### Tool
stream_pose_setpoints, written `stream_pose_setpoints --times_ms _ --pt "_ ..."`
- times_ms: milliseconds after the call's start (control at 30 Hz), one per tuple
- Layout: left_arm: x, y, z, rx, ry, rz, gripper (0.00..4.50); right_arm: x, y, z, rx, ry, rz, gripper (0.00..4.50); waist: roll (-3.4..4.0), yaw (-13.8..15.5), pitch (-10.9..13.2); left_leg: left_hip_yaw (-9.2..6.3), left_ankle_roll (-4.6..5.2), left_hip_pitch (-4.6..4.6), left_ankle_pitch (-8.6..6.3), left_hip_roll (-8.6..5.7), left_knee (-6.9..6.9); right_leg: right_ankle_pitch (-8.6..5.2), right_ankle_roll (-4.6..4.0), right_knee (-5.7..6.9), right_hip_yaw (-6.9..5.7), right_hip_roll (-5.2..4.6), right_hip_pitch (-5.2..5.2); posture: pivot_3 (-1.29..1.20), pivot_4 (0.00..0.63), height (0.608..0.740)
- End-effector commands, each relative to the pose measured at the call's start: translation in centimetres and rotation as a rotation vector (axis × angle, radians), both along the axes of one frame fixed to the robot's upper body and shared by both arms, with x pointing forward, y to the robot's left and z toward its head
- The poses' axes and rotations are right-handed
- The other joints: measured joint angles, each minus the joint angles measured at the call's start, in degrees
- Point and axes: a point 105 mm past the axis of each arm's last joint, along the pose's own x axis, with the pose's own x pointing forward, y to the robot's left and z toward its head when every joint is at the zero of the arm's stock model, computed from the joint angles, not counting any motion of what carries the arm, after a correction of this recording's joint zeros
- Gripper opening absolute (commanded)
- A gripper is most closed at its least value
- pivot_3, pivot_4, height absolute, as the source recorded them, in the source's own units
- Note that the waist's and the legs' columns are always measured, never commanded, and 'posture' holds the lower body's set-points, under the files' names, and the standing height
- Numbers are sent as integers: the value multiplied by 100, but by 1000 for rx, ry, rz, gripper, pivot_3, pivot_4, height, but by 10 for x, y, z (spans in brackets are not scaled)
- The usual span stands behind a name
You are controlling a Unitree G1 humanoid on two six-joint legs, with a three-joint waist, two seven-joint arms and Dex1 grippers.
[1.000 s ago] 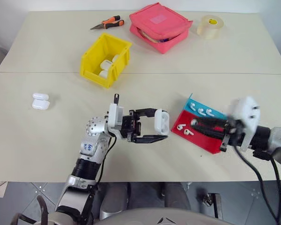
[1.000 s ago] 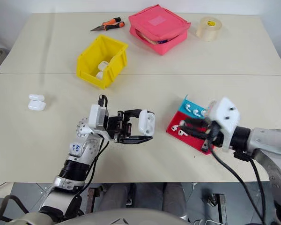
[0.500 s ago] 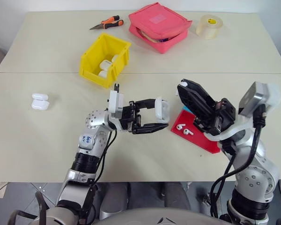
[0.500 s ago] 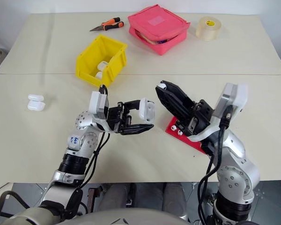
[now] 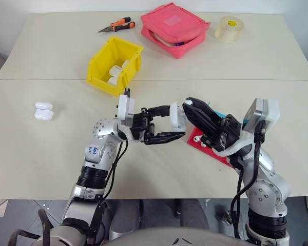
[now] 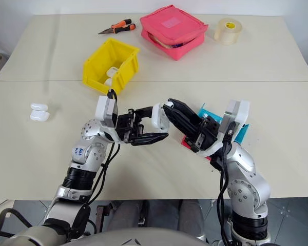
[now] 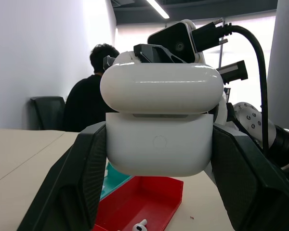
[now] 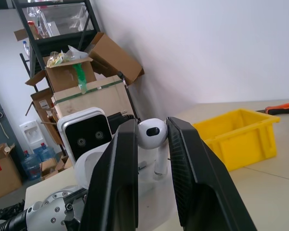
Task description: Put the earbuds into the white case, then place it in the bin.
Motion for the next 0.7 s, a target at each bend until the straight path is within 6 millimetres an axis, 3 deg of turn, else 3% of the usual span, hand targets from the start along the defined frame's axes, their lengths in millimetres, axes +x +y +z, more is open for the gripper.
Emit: stream_pose_setpoints --times_ms 33,533,700 --pt "-5 -1 14 -27 -53 -26 2796 -1 0 2 -8 -30 -3 514 0 2 0 0 0 0 0 0 0 0 0 0 0 0 0 0 150 740" --pt "-3 -6 17 -58 -63 -28 2796 10 1 -28 -171 33 7 514 0 8 0 1 0 0 0 0 0 0 0 0 0 0 0 0 150 740" --pt "-3 -6 17 -63 -69 -27 2796 7 -2 -19 -173 10 39 2178 -1 12 0 0 0 -1 0 1 0 0 0 -1 -1 0 0 0 150 740"
